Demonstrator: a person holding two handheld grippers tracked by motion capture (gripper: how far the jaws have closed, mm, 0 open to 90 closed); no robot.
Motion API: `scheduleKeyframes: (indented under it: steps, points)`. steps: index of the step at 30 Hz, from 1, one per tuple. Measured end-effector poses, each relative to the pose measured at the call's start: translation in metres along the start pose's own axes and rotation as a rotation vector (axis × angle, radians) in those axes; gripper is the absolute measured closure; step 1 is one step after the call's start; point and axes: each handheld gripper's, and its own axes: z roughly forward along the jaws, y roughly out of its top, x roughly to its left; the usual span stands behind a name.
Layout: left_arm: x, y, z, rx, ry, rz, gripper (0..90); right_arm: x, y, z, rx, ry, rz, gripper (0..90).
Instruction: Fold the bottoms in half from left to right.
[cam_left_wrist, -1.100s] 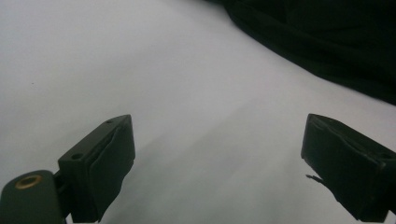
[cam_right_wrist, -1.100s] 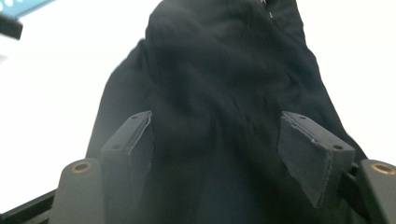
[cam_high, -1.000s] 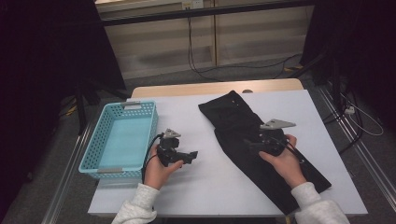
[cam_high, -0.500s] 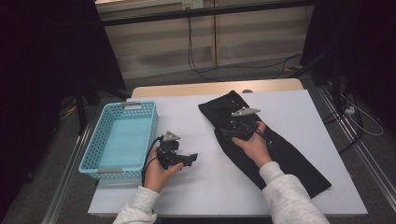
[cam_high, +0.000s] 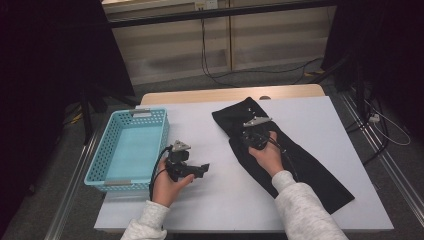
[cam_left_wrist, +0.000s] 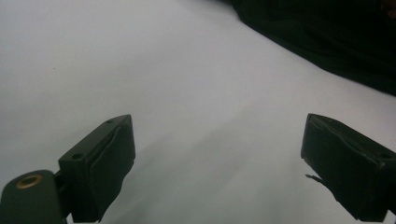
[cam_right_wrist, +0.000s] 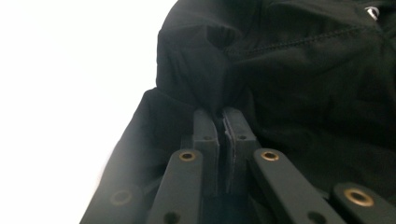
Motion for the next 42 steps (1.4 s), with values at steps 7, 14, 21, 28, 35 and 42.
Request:
scheduleKeyframes:
  steps: [7, 14, 21, 28, 35, 42]
  points:
    - [0.001, 0.003, -0.002, -0.014, -0.001, -0.003, 9.9, 0.025, -0.004, -0.006, 0.015, 0.125, -0.054, 86.3]
    - [0.006, 0.008, -0.01, -0.038, 0.024, -0.028, 9.9, 0.067, -0.014, -0.02, 0.016, 0.256, -0.165, 86.2]
    - [0.012, 0.018, -0.013, -0.06, 0.05, -0.045, 9.9, 0.086, -0.028, -0.037, 0.005, 0.347, -0.166, 68.7]
    - [0.015, 0.031, 0.001, -0.044, 0.074, -0.057, 11.3, 0.064, -0.024, -0.071, -0.057, 0.264, -0.122, 40.8]
    - [0.028, 0.04, 0.018, -0.017, 0.125, -0.065, 12.0, 0.025, -0.046, -0.112, -0.084, 0.153, -0.091, 39.1]
    - [0.04, 0.047, 0.036, 0.021, 0.181, -0.032, 11.8, -0.002, -0.086, -0.137, -0.095, 0.097, 0.001, 37.0]
